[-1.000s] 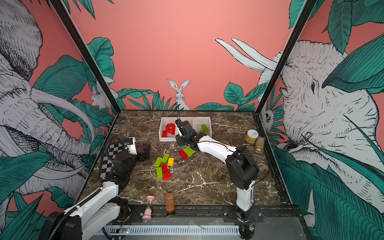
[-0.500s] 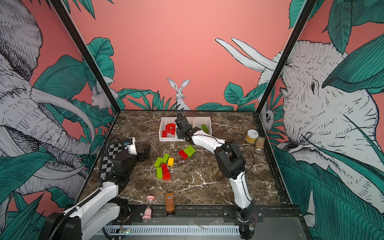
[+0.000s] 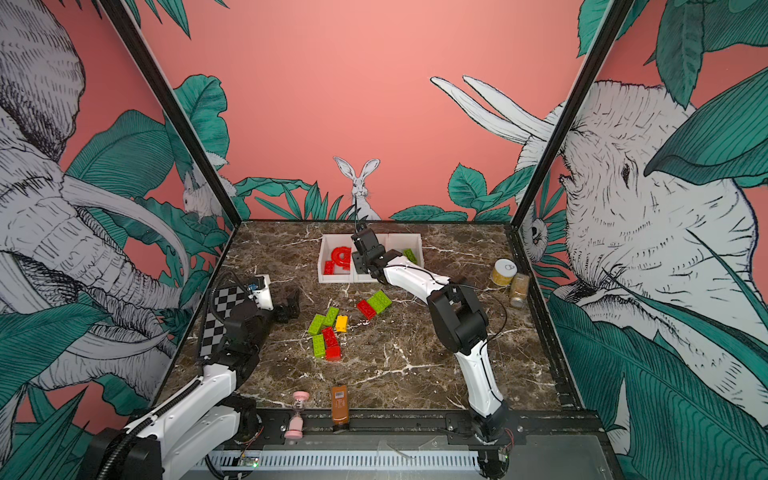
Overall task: Sort the legos into containers by color
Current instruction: 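Move the right gripper back over the brick pile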
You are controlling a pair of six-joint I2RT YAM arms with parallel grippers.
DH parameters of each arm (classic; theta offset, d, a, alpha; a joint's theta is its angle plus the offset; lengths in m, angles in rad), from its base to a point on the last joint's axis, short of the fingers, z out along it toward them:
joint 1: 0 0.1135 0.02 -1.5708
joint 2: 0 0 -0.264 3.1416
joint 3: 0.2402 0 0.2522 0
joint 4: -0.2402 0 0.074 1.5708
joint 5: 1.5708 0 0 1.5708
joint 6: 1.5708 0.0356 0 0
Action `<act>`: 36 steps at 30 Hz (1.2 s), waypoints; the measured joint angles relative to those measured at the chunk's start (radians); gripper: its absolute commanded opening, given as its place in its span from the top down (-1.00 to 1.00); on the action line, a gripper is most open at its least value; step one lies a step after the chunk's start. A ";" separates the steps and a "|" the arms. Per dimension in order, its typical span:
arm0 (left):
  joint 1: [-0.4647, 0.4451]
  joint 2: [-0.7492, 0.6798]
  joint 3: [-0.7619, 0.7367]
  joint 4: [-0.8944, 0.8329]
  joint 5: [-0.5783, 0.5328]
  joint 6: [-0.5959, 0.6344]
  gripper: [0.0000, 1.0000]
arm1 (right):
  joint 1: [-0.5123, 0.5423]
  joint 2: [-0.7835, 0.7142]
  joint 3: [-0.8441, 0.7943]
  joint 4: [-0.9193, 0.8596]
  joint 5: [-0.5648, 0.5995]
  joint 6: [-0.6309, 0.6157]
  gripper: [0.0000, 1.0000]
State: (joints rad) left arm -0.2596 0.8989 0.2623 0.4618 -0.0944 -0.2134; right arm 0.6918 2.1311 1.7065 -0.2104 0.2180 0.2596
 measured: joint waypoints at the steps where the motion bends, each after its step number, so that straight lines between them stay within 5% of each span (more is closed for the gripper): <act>1: 0.000 0.000 0.000 0.000 0.000 0.000 -0.96 | 0.000 0.000 -0.001 -0.002 -0.009 0.000 -0.28; 9: 0.000 -0.017 0.000 0.000 -0.001 0.000 -0.96 | 0.023 -0.140 -0.159 -0.024 -0.151 0.007 -0.28; 18: 0.000 -0.040 0.000 -0.003 -0.012 0.000 -0.96 | 0.209 -0.382 -0.331 -0.088 -0.239 0.057 -0.28; 36: 0.000 -0.045 0.000 -0.016 -0.019 0.000 -0.96 | 0.283 -0.233 -0.338 -0.139 -0.242 0.108 -0.32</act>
State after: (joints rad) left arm -0.2596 0.8539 0.2623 0.4454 -0.1135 -0.2134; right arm 0.9749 1.8980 1.3682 -0.3496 -0.0242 0.3672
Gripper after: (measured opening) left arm 0.980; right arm 0.659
